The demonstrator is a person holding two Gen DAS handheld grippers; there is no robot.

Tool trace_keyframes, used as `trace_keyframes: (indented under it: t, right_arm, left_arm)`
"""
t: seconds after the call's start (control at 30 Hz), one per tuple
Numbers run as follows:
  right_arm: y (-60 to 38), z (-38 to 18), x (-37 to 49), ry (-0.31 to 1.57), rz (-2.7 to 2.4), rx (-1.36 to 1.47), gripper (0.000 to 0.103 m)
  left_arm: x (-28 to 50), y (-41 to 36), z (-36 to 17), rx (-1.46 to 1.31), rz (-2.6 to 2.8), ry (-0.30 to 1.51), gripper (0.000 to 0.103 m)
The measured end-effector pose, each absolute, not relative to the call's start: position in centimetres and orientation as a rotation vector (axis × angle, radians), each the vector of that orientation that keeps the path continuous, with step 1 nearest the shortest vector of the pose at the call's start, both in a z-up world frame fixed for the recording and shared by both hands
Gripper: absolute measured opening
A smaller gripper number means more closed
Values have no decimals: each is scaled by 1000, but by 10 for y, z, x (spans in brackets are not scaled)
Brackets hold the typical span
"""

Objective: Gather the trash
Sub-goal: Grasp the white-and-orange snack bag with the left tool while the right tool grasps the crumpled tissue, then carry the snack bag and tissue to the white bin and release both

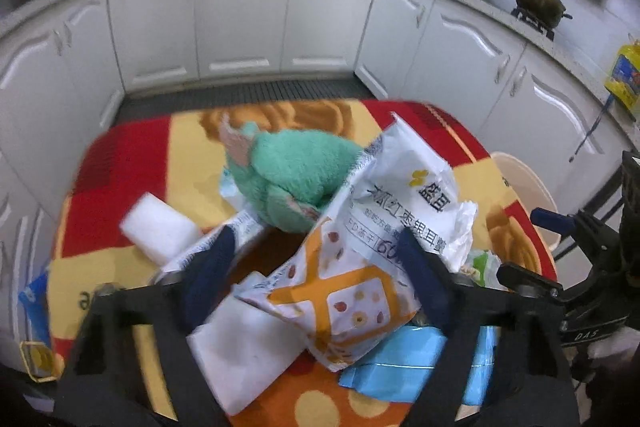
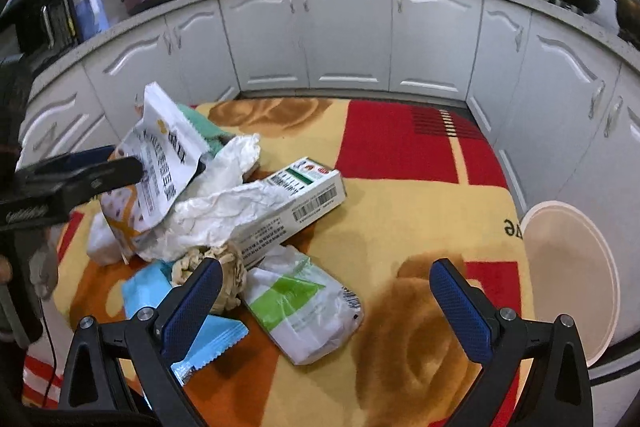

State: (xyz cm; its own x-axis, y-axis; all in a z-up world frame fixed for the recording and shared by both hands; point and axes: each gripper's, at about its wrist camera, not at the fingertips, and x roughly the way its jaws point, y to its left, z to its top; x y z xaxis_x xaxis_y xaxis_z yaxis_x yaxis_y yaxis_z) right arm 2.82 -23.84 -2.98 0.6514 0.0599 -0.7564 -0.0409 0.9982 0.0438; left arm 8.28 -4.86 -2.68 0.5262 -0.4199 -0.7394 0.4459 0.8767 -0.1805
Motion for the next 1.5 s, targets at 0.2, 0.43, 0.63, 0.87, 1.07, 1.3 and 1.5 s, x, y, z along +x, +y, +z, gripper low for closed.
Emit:
trace_keyframes:
  t: [0.2,0.43,0.63,0.87,1.07,1.3,1.5]
  right_arm:
    - [-241,-29,33,850,131,116,84]
    - [-220,-27,46,849,236,136,62]
    - [-205,-27,58,850,293,150,62]
    - [-190,-31,66,856,307,54,62]
    - [-197,-33,66,861,313,74,61]
    - [-190,-30,61,853,340,60,61]
    - [-178,-37,70,872,346,28,61]
  left_arm:
    - [79,-51,-26,-2,-583,883,24]
    - [77,-25,-7,-102,-598,851,11]
    - [77,-25,-17,-119,-604,897,19]
    - [83,-31,-36,-122,-595,945,45]
    - [75,-32,-34,-60,-624,931,12]
    - [61,-3,-12,-101,-588,866,8]
    - [53,23,8,-142,-529,805,8]
